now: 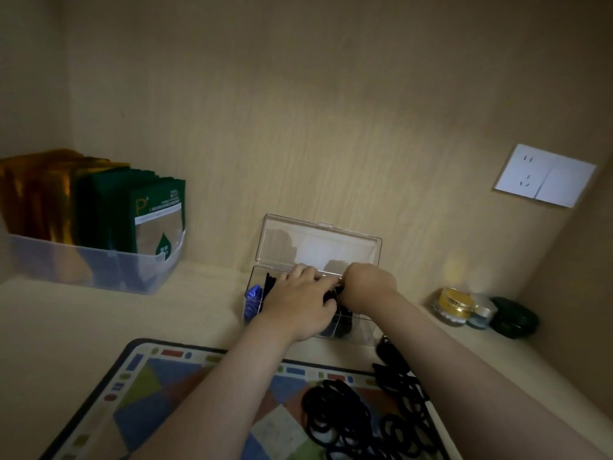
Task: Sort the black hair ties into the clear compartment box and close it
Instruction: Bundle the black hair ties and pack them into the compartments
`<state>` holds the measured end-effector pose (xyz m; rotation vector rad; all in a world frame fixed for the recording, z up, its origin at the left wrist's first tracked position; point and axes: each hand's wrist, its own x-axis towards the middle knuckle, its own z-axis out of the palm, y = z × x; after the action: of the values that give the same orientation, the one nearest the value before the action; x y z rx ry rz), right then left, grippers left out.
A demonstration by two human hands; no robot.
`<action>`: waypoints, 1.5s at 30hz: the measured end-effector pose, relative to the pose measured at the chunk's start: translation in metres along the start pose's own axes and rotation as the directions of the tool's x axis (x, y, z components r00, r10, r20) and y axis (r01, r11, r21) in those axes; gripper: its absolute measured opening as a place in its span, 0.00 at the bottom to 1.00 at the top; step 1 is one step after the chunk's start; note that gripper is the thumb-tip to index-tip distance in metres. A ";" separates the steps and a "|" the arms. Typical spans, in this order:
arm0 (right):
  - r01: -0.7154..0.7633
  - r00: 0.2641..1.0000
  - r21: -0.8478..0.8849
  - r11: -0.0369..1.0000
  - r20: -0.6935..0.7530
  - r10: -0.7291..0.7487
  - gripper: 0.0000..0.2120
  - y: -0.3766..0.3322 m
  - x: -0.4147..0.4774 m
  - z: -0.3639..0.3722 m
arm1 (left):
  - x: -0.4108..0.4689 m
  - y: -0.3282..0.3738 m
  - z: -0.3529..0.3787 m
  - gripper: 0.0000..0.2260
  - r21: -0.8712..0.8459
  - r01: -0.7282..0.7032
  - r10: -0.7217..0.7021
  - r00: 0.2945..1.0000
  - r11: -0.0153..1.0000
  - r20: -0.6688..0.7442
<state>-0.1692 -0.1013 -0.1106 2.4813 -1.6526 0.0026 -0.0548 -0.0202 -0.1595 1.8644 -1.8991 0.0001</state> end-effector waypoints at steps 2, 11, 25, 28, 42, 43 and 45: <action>0.024 1.000 -0.027 0.999 0.012 -0.024 0.05 -0.002 0.000 0.003 | -0.001 0.001 -0.002 0.21 0.010 -0.008 0.008 1.000 1.000 0.017; 0.143 0.985 0.323 0.936 0.049 -0.167 0.14 0.032 -0.002 -0.008 | 0.000 0.003 -0.005 0.22 0.009 -0.002 0.001 0.999 1.000 0.055; 0.346 0.938 -0.002 0.938 -0.004 -0.346 0.14 0.026 -0.009 0.008 | -0.003 0.003 -0.003 0.20 0.007 -0.016 0.016 1.000 1.000 0.000; 0.324 0.943 0.187 0.927 0.015 -0.333 0.15 0.032 -0.009 0.002 | -0.002 0.003 -0.002 0.21 0.020 -0.011 0.011 1.000 1.000 -0.002; 0.379 0.923 0.441 0.813 -0.242 -0.299 0.16 0.052 -0.052 -0.010 | -0.008 0.017 -0.022 0.18 -0.012 -0.054 0.052 0.992 0.998 -0.115; 0.391 0.918 0.478 0.787 -0.259 -0.299 0.14 0.053 -0.060 -0.013 | -0.010 0.020 -0.025 0.16 -0.016 -0.065 0.062 0.990 0.998 -0.129; 0.405 0.914 0.532 0.743 -0.251 -0.319 0.12 0.055 -0.074 -0.017 | -0.017 0.028 -0.031 0.10 -0.050 -0.077 0.071 0.992 0.996 -0.105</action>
<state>-0.2469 -0.0524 -0.0936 3.1129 -1.1950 0.7264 -0.0714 0.0083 -0.1284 1.7242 -1.8775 0.0675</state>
